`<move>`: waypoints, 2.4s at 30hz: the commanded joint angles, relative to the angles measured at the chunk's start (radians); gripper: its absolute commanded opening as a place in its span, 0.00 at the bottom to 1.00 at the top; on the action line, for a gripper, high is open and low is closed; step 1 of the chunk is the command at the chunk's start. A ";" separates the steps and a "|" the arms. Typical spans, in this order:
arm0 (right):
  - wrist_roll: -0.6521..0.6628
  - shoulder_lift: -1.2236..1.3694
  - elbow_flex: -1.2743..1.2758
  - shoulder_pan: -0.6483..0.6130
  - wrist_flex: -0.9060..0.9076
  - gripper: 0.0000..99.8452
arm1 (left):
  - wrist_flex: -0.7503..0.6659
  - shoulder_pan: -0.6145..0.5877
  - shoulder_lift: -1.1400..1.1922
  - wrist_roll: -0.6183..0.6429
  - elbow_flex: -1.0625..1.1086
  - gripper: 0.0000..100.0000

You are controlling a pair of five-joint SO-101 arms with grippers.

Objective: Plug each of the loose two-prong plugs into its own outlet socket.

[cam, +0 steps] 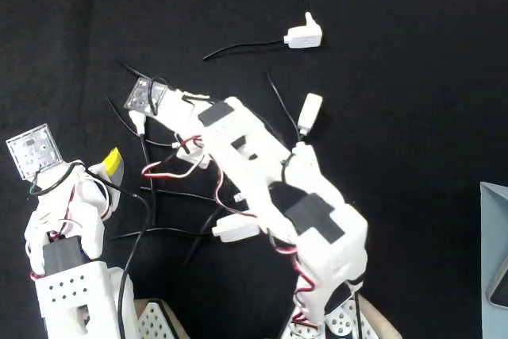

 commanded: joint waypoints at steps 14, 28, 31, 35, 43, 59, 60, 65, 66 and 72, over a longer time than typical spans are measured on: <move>0.011 0.159 -0.142 -0.051 -0.025 0.07 | -0.021 -0.012 -0.011 -0.002 -0.010 0.29; -0.106 -0.223 -0.136 -0.018 0.250 0.01 | -0.020 -0.010 -0.011 -0.002 -0.010 0.29; -0.144 -0.335 -0.104 -0.014 0.321 0.01 | -0.021 -0.010 -0.011 -0.002 -0.010 0.29; -0.189 -0.458 -0.033 0.012 0.397 0.01 | -0.021 -0.010 -0.011 -0.002 -0.010 0.29; -0.216 -0.677 0.231 0.190 0.436 0.01 | -0.021 -0.010 -0.011 -0.002 -0.010 0.29; -0.104 -0.636 0.610 0.341 0.428 0.01 | -0.021 -0.007 -0.011 -0.002 -0.008 0.29; -0.104 -0.608 0.610 0.341 0.428 0.01 | -0.021 -0.007 -0.011 -0.002 -0.008 0.29; -0.103 -0.450 0.601 0.334 0.428 0.01 | -0.020 -0.007 -0.011 -0.002 -0.008 0.29; -0.103 -0.420 0.595 0.334 0.428 0.01 | -0.020 -0.007 -0.011 -0.002 -0.008 0.29; -0.032 -0.285 0.550 0.334 0.428 0.01 | -0.020 -0.005 -0.011 -0.002 -0.008 0.29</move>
